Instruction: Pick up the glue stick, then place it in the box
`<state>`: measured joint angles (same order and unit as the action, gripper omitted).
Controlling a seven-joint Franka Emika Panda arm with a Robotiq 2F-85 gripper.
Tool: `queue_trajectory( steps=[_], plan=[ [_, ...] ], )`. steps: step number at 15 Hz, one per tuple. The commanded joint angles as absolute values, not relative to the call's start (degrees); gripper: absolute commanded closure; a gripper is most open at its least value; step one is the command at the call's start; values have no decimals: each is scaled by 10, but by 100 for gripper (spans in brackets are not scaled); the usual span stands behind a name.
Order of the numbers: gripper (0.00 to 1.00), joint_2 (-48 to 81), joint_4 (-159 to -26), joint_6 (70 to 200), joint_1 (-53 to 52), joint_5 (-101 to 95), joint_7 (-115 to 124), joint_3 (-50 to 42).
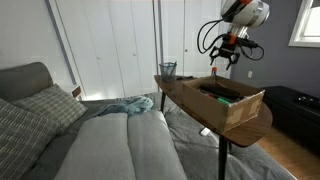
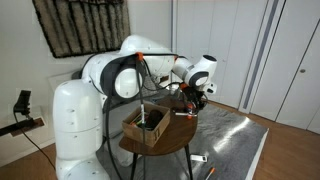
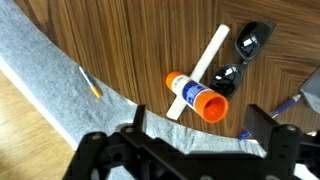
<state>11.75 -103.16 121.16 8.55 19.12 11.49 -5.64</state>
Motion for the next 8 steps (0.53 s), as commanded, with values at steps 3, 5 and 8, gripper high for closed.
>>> queue_trajectory(
  steps=[3, 5, 8],
  plan=[
    [0, 148, -990, 1198, 75, 191, 129, -50],
    [1, 155, -981, 1186, 70, 182, 136, -50],
    [8, 163, -971, 1169, 61, 163, 153, -53]
  ],
)
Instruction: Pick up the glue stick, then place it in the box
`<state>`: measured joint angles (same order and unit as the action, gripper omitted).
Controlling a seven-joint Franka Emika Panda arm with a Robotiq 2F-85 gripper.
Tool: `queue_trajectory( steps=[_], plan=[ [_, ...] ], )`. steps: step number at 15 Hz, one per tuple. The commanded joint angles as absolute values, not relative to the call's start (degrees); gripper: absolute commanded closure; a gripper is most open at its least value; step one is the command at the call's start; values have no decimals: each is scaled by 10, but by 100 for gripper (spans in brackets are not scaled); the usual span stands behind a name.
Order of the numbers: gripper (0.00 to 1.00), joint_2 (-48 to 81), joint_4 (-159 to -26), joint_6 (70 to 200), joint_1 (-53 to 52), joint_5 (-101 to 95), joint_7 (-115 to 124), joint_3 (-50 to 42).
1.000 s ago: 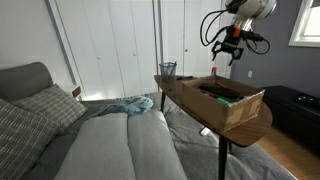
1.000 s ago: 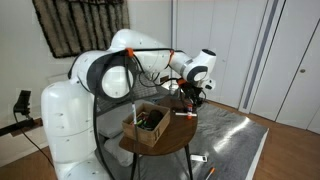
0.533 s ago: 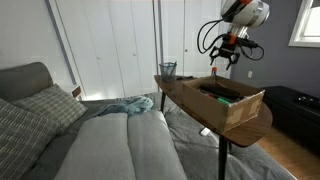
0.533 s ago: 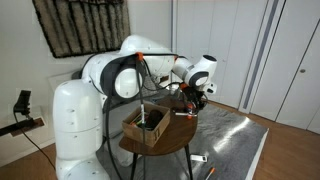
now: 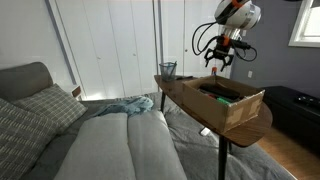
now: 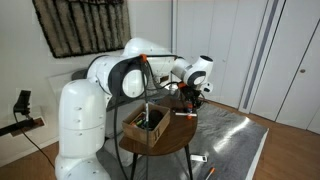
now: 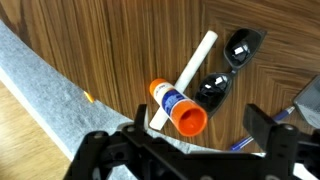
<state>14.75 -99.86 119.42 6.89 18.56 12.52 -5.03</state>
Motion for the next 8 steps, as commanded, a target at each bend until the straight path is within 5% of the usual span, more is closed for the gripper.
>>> queue_trajectory(
  steps=[1, 3, 8],
  plan=[
    [11, 165, -968, 1165, 59, 156, 159, -54],
    [10, 168, -964, 1162, 57, 144, 170, -55],
    [29, 179, -951, 1150, 56, 128, 183, -55]
  ],
)
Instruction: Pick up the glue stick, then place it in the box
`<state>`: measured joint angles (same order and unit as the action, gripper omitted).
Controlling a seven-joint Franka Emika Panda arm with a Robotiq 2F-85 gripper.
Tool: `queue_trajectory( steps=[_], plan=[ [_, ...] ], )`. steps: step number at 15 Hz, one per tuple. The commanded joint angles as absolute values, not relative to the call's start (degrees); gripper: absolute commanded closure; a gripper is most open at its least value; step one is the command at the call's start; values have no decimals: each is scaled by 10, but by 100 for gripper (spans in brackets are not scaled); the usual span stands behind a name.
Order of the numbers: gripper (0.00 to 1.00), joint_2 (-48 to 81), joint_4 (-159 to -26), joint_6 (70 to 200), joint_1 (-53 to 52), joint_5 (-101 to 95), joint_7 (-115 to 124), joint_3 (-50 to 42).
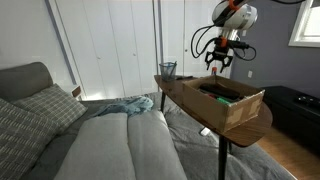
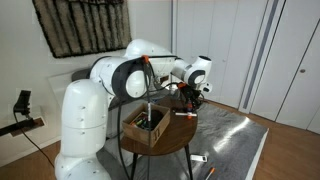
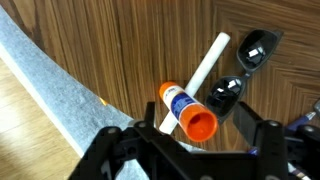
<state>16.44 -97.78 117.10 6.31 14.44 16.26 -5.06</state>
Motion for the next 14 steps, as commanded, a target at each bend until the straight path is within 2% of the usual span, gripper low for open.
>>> queue_trajectory(
  steps=[1, 3, 8, 14],
  plan=[
    [44, 181, -948, 1146, 56, 127, 183, -54],
    [62, 184, -943, 1141, 55, 124, 185, -55],
    [94, 180, -936, 1120, 55, 115, 183, -54],
    [92, 93, -959, 1029, 60, 201, 55, -15]
  ],
)
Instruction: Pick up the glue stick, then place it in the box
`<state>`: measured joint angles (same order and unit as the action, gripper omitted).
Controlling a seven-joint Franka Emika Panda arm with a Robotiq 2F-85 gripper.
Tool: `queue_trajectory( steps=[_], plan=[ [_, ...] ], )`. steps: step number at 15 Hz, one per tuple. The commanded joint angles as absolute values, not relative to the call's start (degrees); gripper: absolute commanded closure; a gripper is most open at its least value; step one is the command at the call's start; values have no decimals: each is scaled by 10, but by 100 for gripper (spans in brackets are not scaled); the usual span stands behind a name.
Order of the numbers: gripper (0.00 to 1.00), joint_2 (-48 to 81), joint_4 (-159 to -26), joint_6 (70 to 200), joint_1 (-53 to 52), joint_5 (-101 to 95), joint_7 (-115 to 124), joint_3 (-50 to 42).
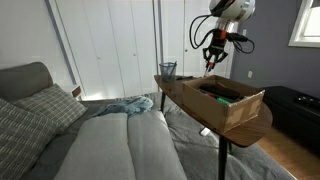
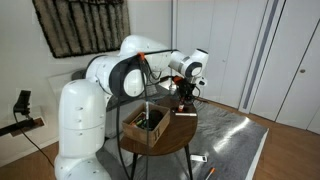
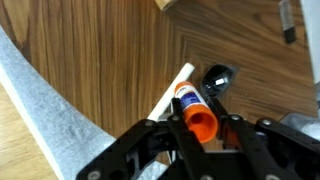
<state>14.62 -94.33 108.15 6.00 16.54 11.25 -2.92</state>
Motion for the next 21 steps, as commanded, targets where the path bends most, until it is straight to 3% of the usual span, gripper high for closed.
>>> queue_trajectory(
  steps=[1, 12, 13, 15, 20, 21],
  plan=[
    [92, 75, -963, 1011, 57, 208, 34, -11],
    [92, 53, -948, 765, 22, 244, -112, 4],
    [44, 59, -953, 753, 22, 246, -118, 3],
    [37, 72, -952, 728, 22, 248, -125, 1],
    [2, 77, -963, 738, 41, 245, -102, -19],
    [1, 73, -968, 738, 49, 245, -106, -27]
  ],
)
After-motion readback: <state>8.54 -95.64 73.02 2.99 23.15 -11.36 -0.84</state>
